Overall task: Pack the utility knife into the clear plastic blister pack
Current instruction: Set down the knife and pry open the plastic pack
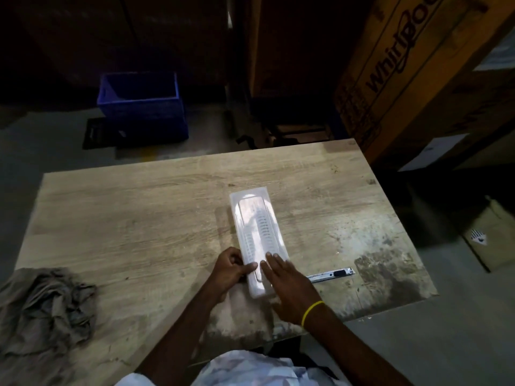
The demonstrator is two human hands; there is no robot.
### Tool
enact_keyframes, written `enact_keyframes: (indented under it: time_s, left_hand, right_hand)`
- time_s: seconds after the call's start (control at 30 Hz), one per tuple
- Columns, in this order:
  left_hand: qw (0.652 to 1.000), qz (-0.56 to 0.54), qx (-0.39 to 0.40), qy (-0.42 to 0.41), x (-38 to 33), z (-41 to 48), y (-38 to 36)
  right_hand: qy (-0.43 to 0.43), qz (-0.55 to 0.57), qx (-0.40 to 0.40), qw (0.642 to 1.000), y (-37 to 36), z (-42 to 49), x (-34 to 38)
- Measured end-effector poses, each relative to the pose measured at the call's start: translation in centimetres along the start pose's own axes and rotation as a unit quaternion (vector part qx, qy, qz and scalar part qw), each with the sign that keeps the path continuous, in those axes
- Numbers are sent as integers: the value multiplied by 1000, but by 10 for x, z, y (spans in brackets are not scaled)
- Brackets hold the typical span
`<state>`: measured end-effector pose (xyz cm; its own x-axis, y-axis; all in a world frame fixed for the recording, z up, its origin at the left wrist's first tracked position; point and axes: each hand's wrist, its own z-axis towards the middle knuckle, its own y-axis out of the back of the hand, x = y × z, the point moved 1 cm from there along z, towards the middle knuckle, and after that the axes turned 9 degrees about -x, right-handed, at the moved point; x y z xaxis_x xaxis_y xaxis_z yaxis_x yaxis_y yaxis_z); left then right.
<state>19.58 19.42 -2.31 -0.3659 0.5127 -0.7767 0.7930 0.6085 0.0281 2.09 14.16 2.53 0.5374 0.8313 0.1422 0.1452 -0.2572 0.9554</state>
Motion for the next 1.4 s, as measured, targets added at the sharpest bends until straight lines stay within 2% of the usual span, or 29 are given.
enact_keyframes:
  time_s: [0.1,0.17,0.23,0.37,0.43,0.83,0.93,1.07,1.13,1.2,1.3,1.37,1.4]
  left_hand:
    - [999,29,-18,-39,-15,11,0]
    - [995,68,-20,-77,-25,19,0]
    - [990,94,-26,-102,-31,25,-2]
    - [985,112,-40,-122,-30,38,-7]
    - [985,113,-44,-123,-30,37,-8]
    - [983,120,-71,-116,-30,32,-12]
    - [987,114,-79,-82,-34,24,-14]
    - [996,0,-95,3,-24,2,-26]
    - [995,-57,-77,33,-18,-19,-48]
    - [996,-50,-17,66,-13,-44,-71]
    - [984,98,110,98,-10,-64,-80]
    - [975,170,125,64,-18,-60,-70]
    - [979,177,98,24,-23,-55,-63]
  right_hand:
    - [40,-57,-2,998,2,0,-20]
    - [45,-61,24,997,4,4,-22]
    - [52,-57,13,997,4,10,-24]
    - [53,-51,-7,997,11,19,-20]
    - [65,-68,18,995,15,21,-18]
    - [99,-89,65,989,23,32,-22]
    - [104,-46,51,992,19,28,-35]
    - [50,44,-9,998,30,27,-77]
    - [-42,18,-39,998,38,26,-90]
    - [-98,27,-97,990,39,23,-89]
    - [-82,51,-134,986,22,14,-76]
    - [-92,63,-118,987,12,6,-68]
    - [-101,66,-101,988,9,3,-65]
